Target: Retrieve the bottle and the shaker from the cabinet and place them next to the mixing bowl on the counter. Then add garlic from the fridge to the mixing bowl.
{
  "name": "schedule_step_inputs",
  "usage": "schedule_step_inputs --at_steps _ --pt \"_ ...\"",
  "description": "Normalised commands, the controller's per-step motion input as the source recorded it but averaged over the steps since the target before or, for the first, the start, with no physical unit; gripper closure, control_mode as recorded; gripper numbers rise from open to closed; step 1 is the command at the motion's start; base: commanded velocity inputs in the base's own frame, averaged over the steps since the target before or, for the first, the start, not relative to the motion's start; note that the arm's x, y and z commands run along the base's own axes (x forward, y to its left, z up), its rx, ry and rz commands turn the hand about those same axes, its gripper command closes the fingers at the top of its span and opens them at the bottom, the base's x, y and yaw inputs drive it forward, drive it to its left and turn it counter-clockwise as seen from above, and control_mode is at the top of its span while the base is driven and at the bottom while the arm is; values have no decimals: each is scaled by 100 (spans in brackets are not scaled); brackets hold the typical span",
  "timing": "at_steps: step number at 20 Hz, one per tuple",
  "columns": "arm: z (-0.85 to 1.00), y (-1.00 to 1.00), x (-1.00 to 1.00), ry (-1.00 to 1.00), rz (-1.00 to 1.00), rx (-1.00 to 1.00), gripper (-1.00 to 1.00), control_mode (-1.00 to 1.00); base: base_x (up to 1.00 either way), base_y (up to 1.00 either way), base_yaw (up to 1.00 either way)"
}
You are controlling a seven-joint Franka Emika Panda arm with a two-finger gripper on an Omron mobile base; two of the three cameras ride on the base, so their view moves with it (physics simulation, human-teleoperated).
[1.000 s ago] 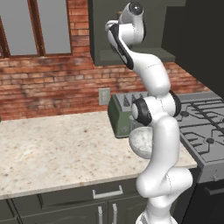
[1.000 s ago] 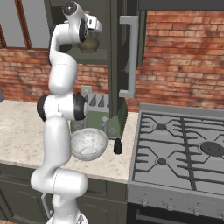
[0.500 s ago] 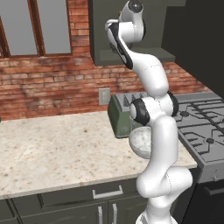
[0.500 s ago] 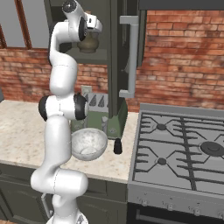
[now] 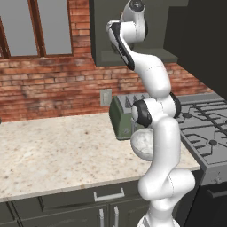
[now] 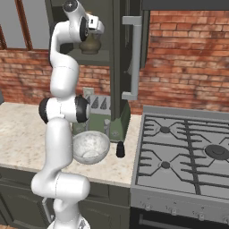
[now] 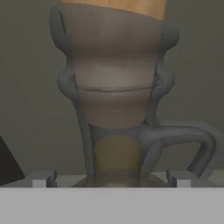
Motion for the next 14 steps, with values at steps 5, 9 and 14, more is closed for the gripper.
schedule_step_inputs --at_steps 5,9,14 --pt "-23 0 17 0 0 0 -100 -100 0 0 0" --pt "-35 0 18 0 0 0 -100 -100 0 0 0" --pt "-9 0 4 0 0 0 -100 -100 0 0 0"
